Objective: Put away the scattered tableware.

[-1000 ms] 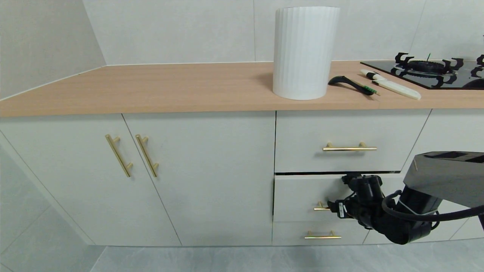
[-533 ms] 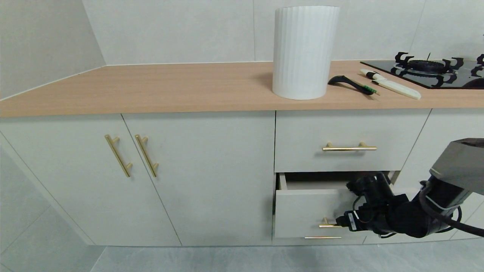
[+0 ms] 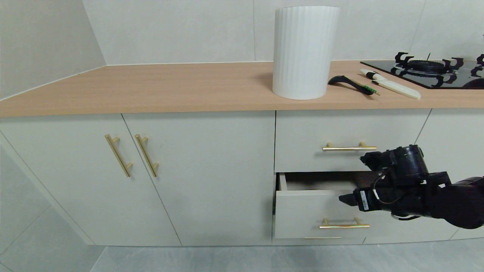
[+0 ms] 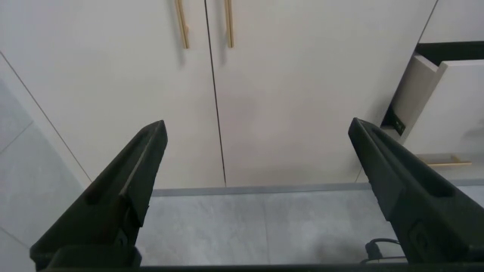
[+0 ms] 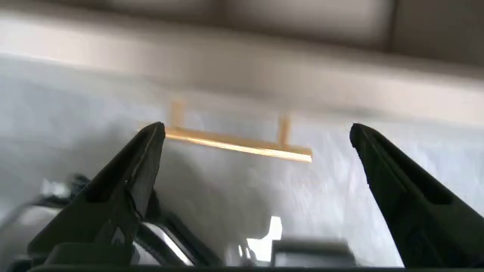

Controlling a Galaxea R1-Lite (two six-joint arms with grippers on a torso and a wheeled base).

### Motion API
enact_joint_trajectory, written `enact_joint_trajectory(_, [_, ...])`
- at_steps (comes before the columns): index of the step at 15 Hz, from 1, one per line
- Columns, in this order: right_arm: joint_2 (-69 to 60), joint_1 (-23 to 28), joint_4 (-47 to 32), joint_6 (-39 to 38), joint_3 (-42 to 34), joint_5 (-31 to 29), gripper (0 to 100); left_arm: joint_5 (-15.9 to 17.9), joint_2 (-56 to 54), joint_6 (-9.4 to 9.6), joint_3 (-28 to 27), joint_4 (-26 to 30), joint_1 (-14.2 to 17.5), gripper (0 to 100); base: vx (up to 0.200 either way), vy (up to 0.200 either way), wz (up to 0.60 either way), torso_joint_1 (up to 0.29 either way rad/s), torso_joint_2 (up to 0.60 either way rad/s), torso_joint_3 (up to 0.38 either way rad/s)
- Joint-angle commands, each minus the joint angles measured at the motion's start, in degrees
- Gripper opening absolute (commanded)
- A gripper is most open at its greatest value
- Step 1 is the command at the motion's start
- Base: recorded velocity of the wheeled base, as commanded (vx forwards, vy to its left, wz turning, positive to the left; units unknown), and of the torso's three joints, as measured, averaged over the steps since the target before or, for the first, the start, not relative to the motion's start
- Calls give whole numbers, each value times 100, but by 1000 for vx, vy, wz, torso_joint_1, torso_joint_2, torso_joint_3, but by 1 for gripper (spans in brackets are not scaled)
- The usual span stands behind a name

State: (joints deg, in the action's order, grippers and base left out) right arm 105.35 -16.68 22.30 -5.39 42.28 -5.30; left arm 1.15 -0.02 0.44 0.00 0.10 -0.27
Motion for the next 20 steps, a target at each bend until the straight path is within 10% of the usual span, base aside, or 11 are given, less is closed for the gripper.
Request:
enact_joint_trajectory(1, [-252, -37, 302, -24, -53, -6, 100, 0, 2, 9, 0, -1, 0, 100, 0, 0, 0, 0, 0, 0])
enact_joint_trajectory(10, [1400, -37, 2639, -243, -106, -647, 100, 0, 2, 0, 0, -1, 0, 100, 0, 0, 0, 0, 0, 0])
enact_joint_trajectory(20, [1488, -37, 2683, -243, -114, -683, 100, 0, 2, 0, 0, -1, 0, 100, 0, 0, 0, 0, 0, 0])
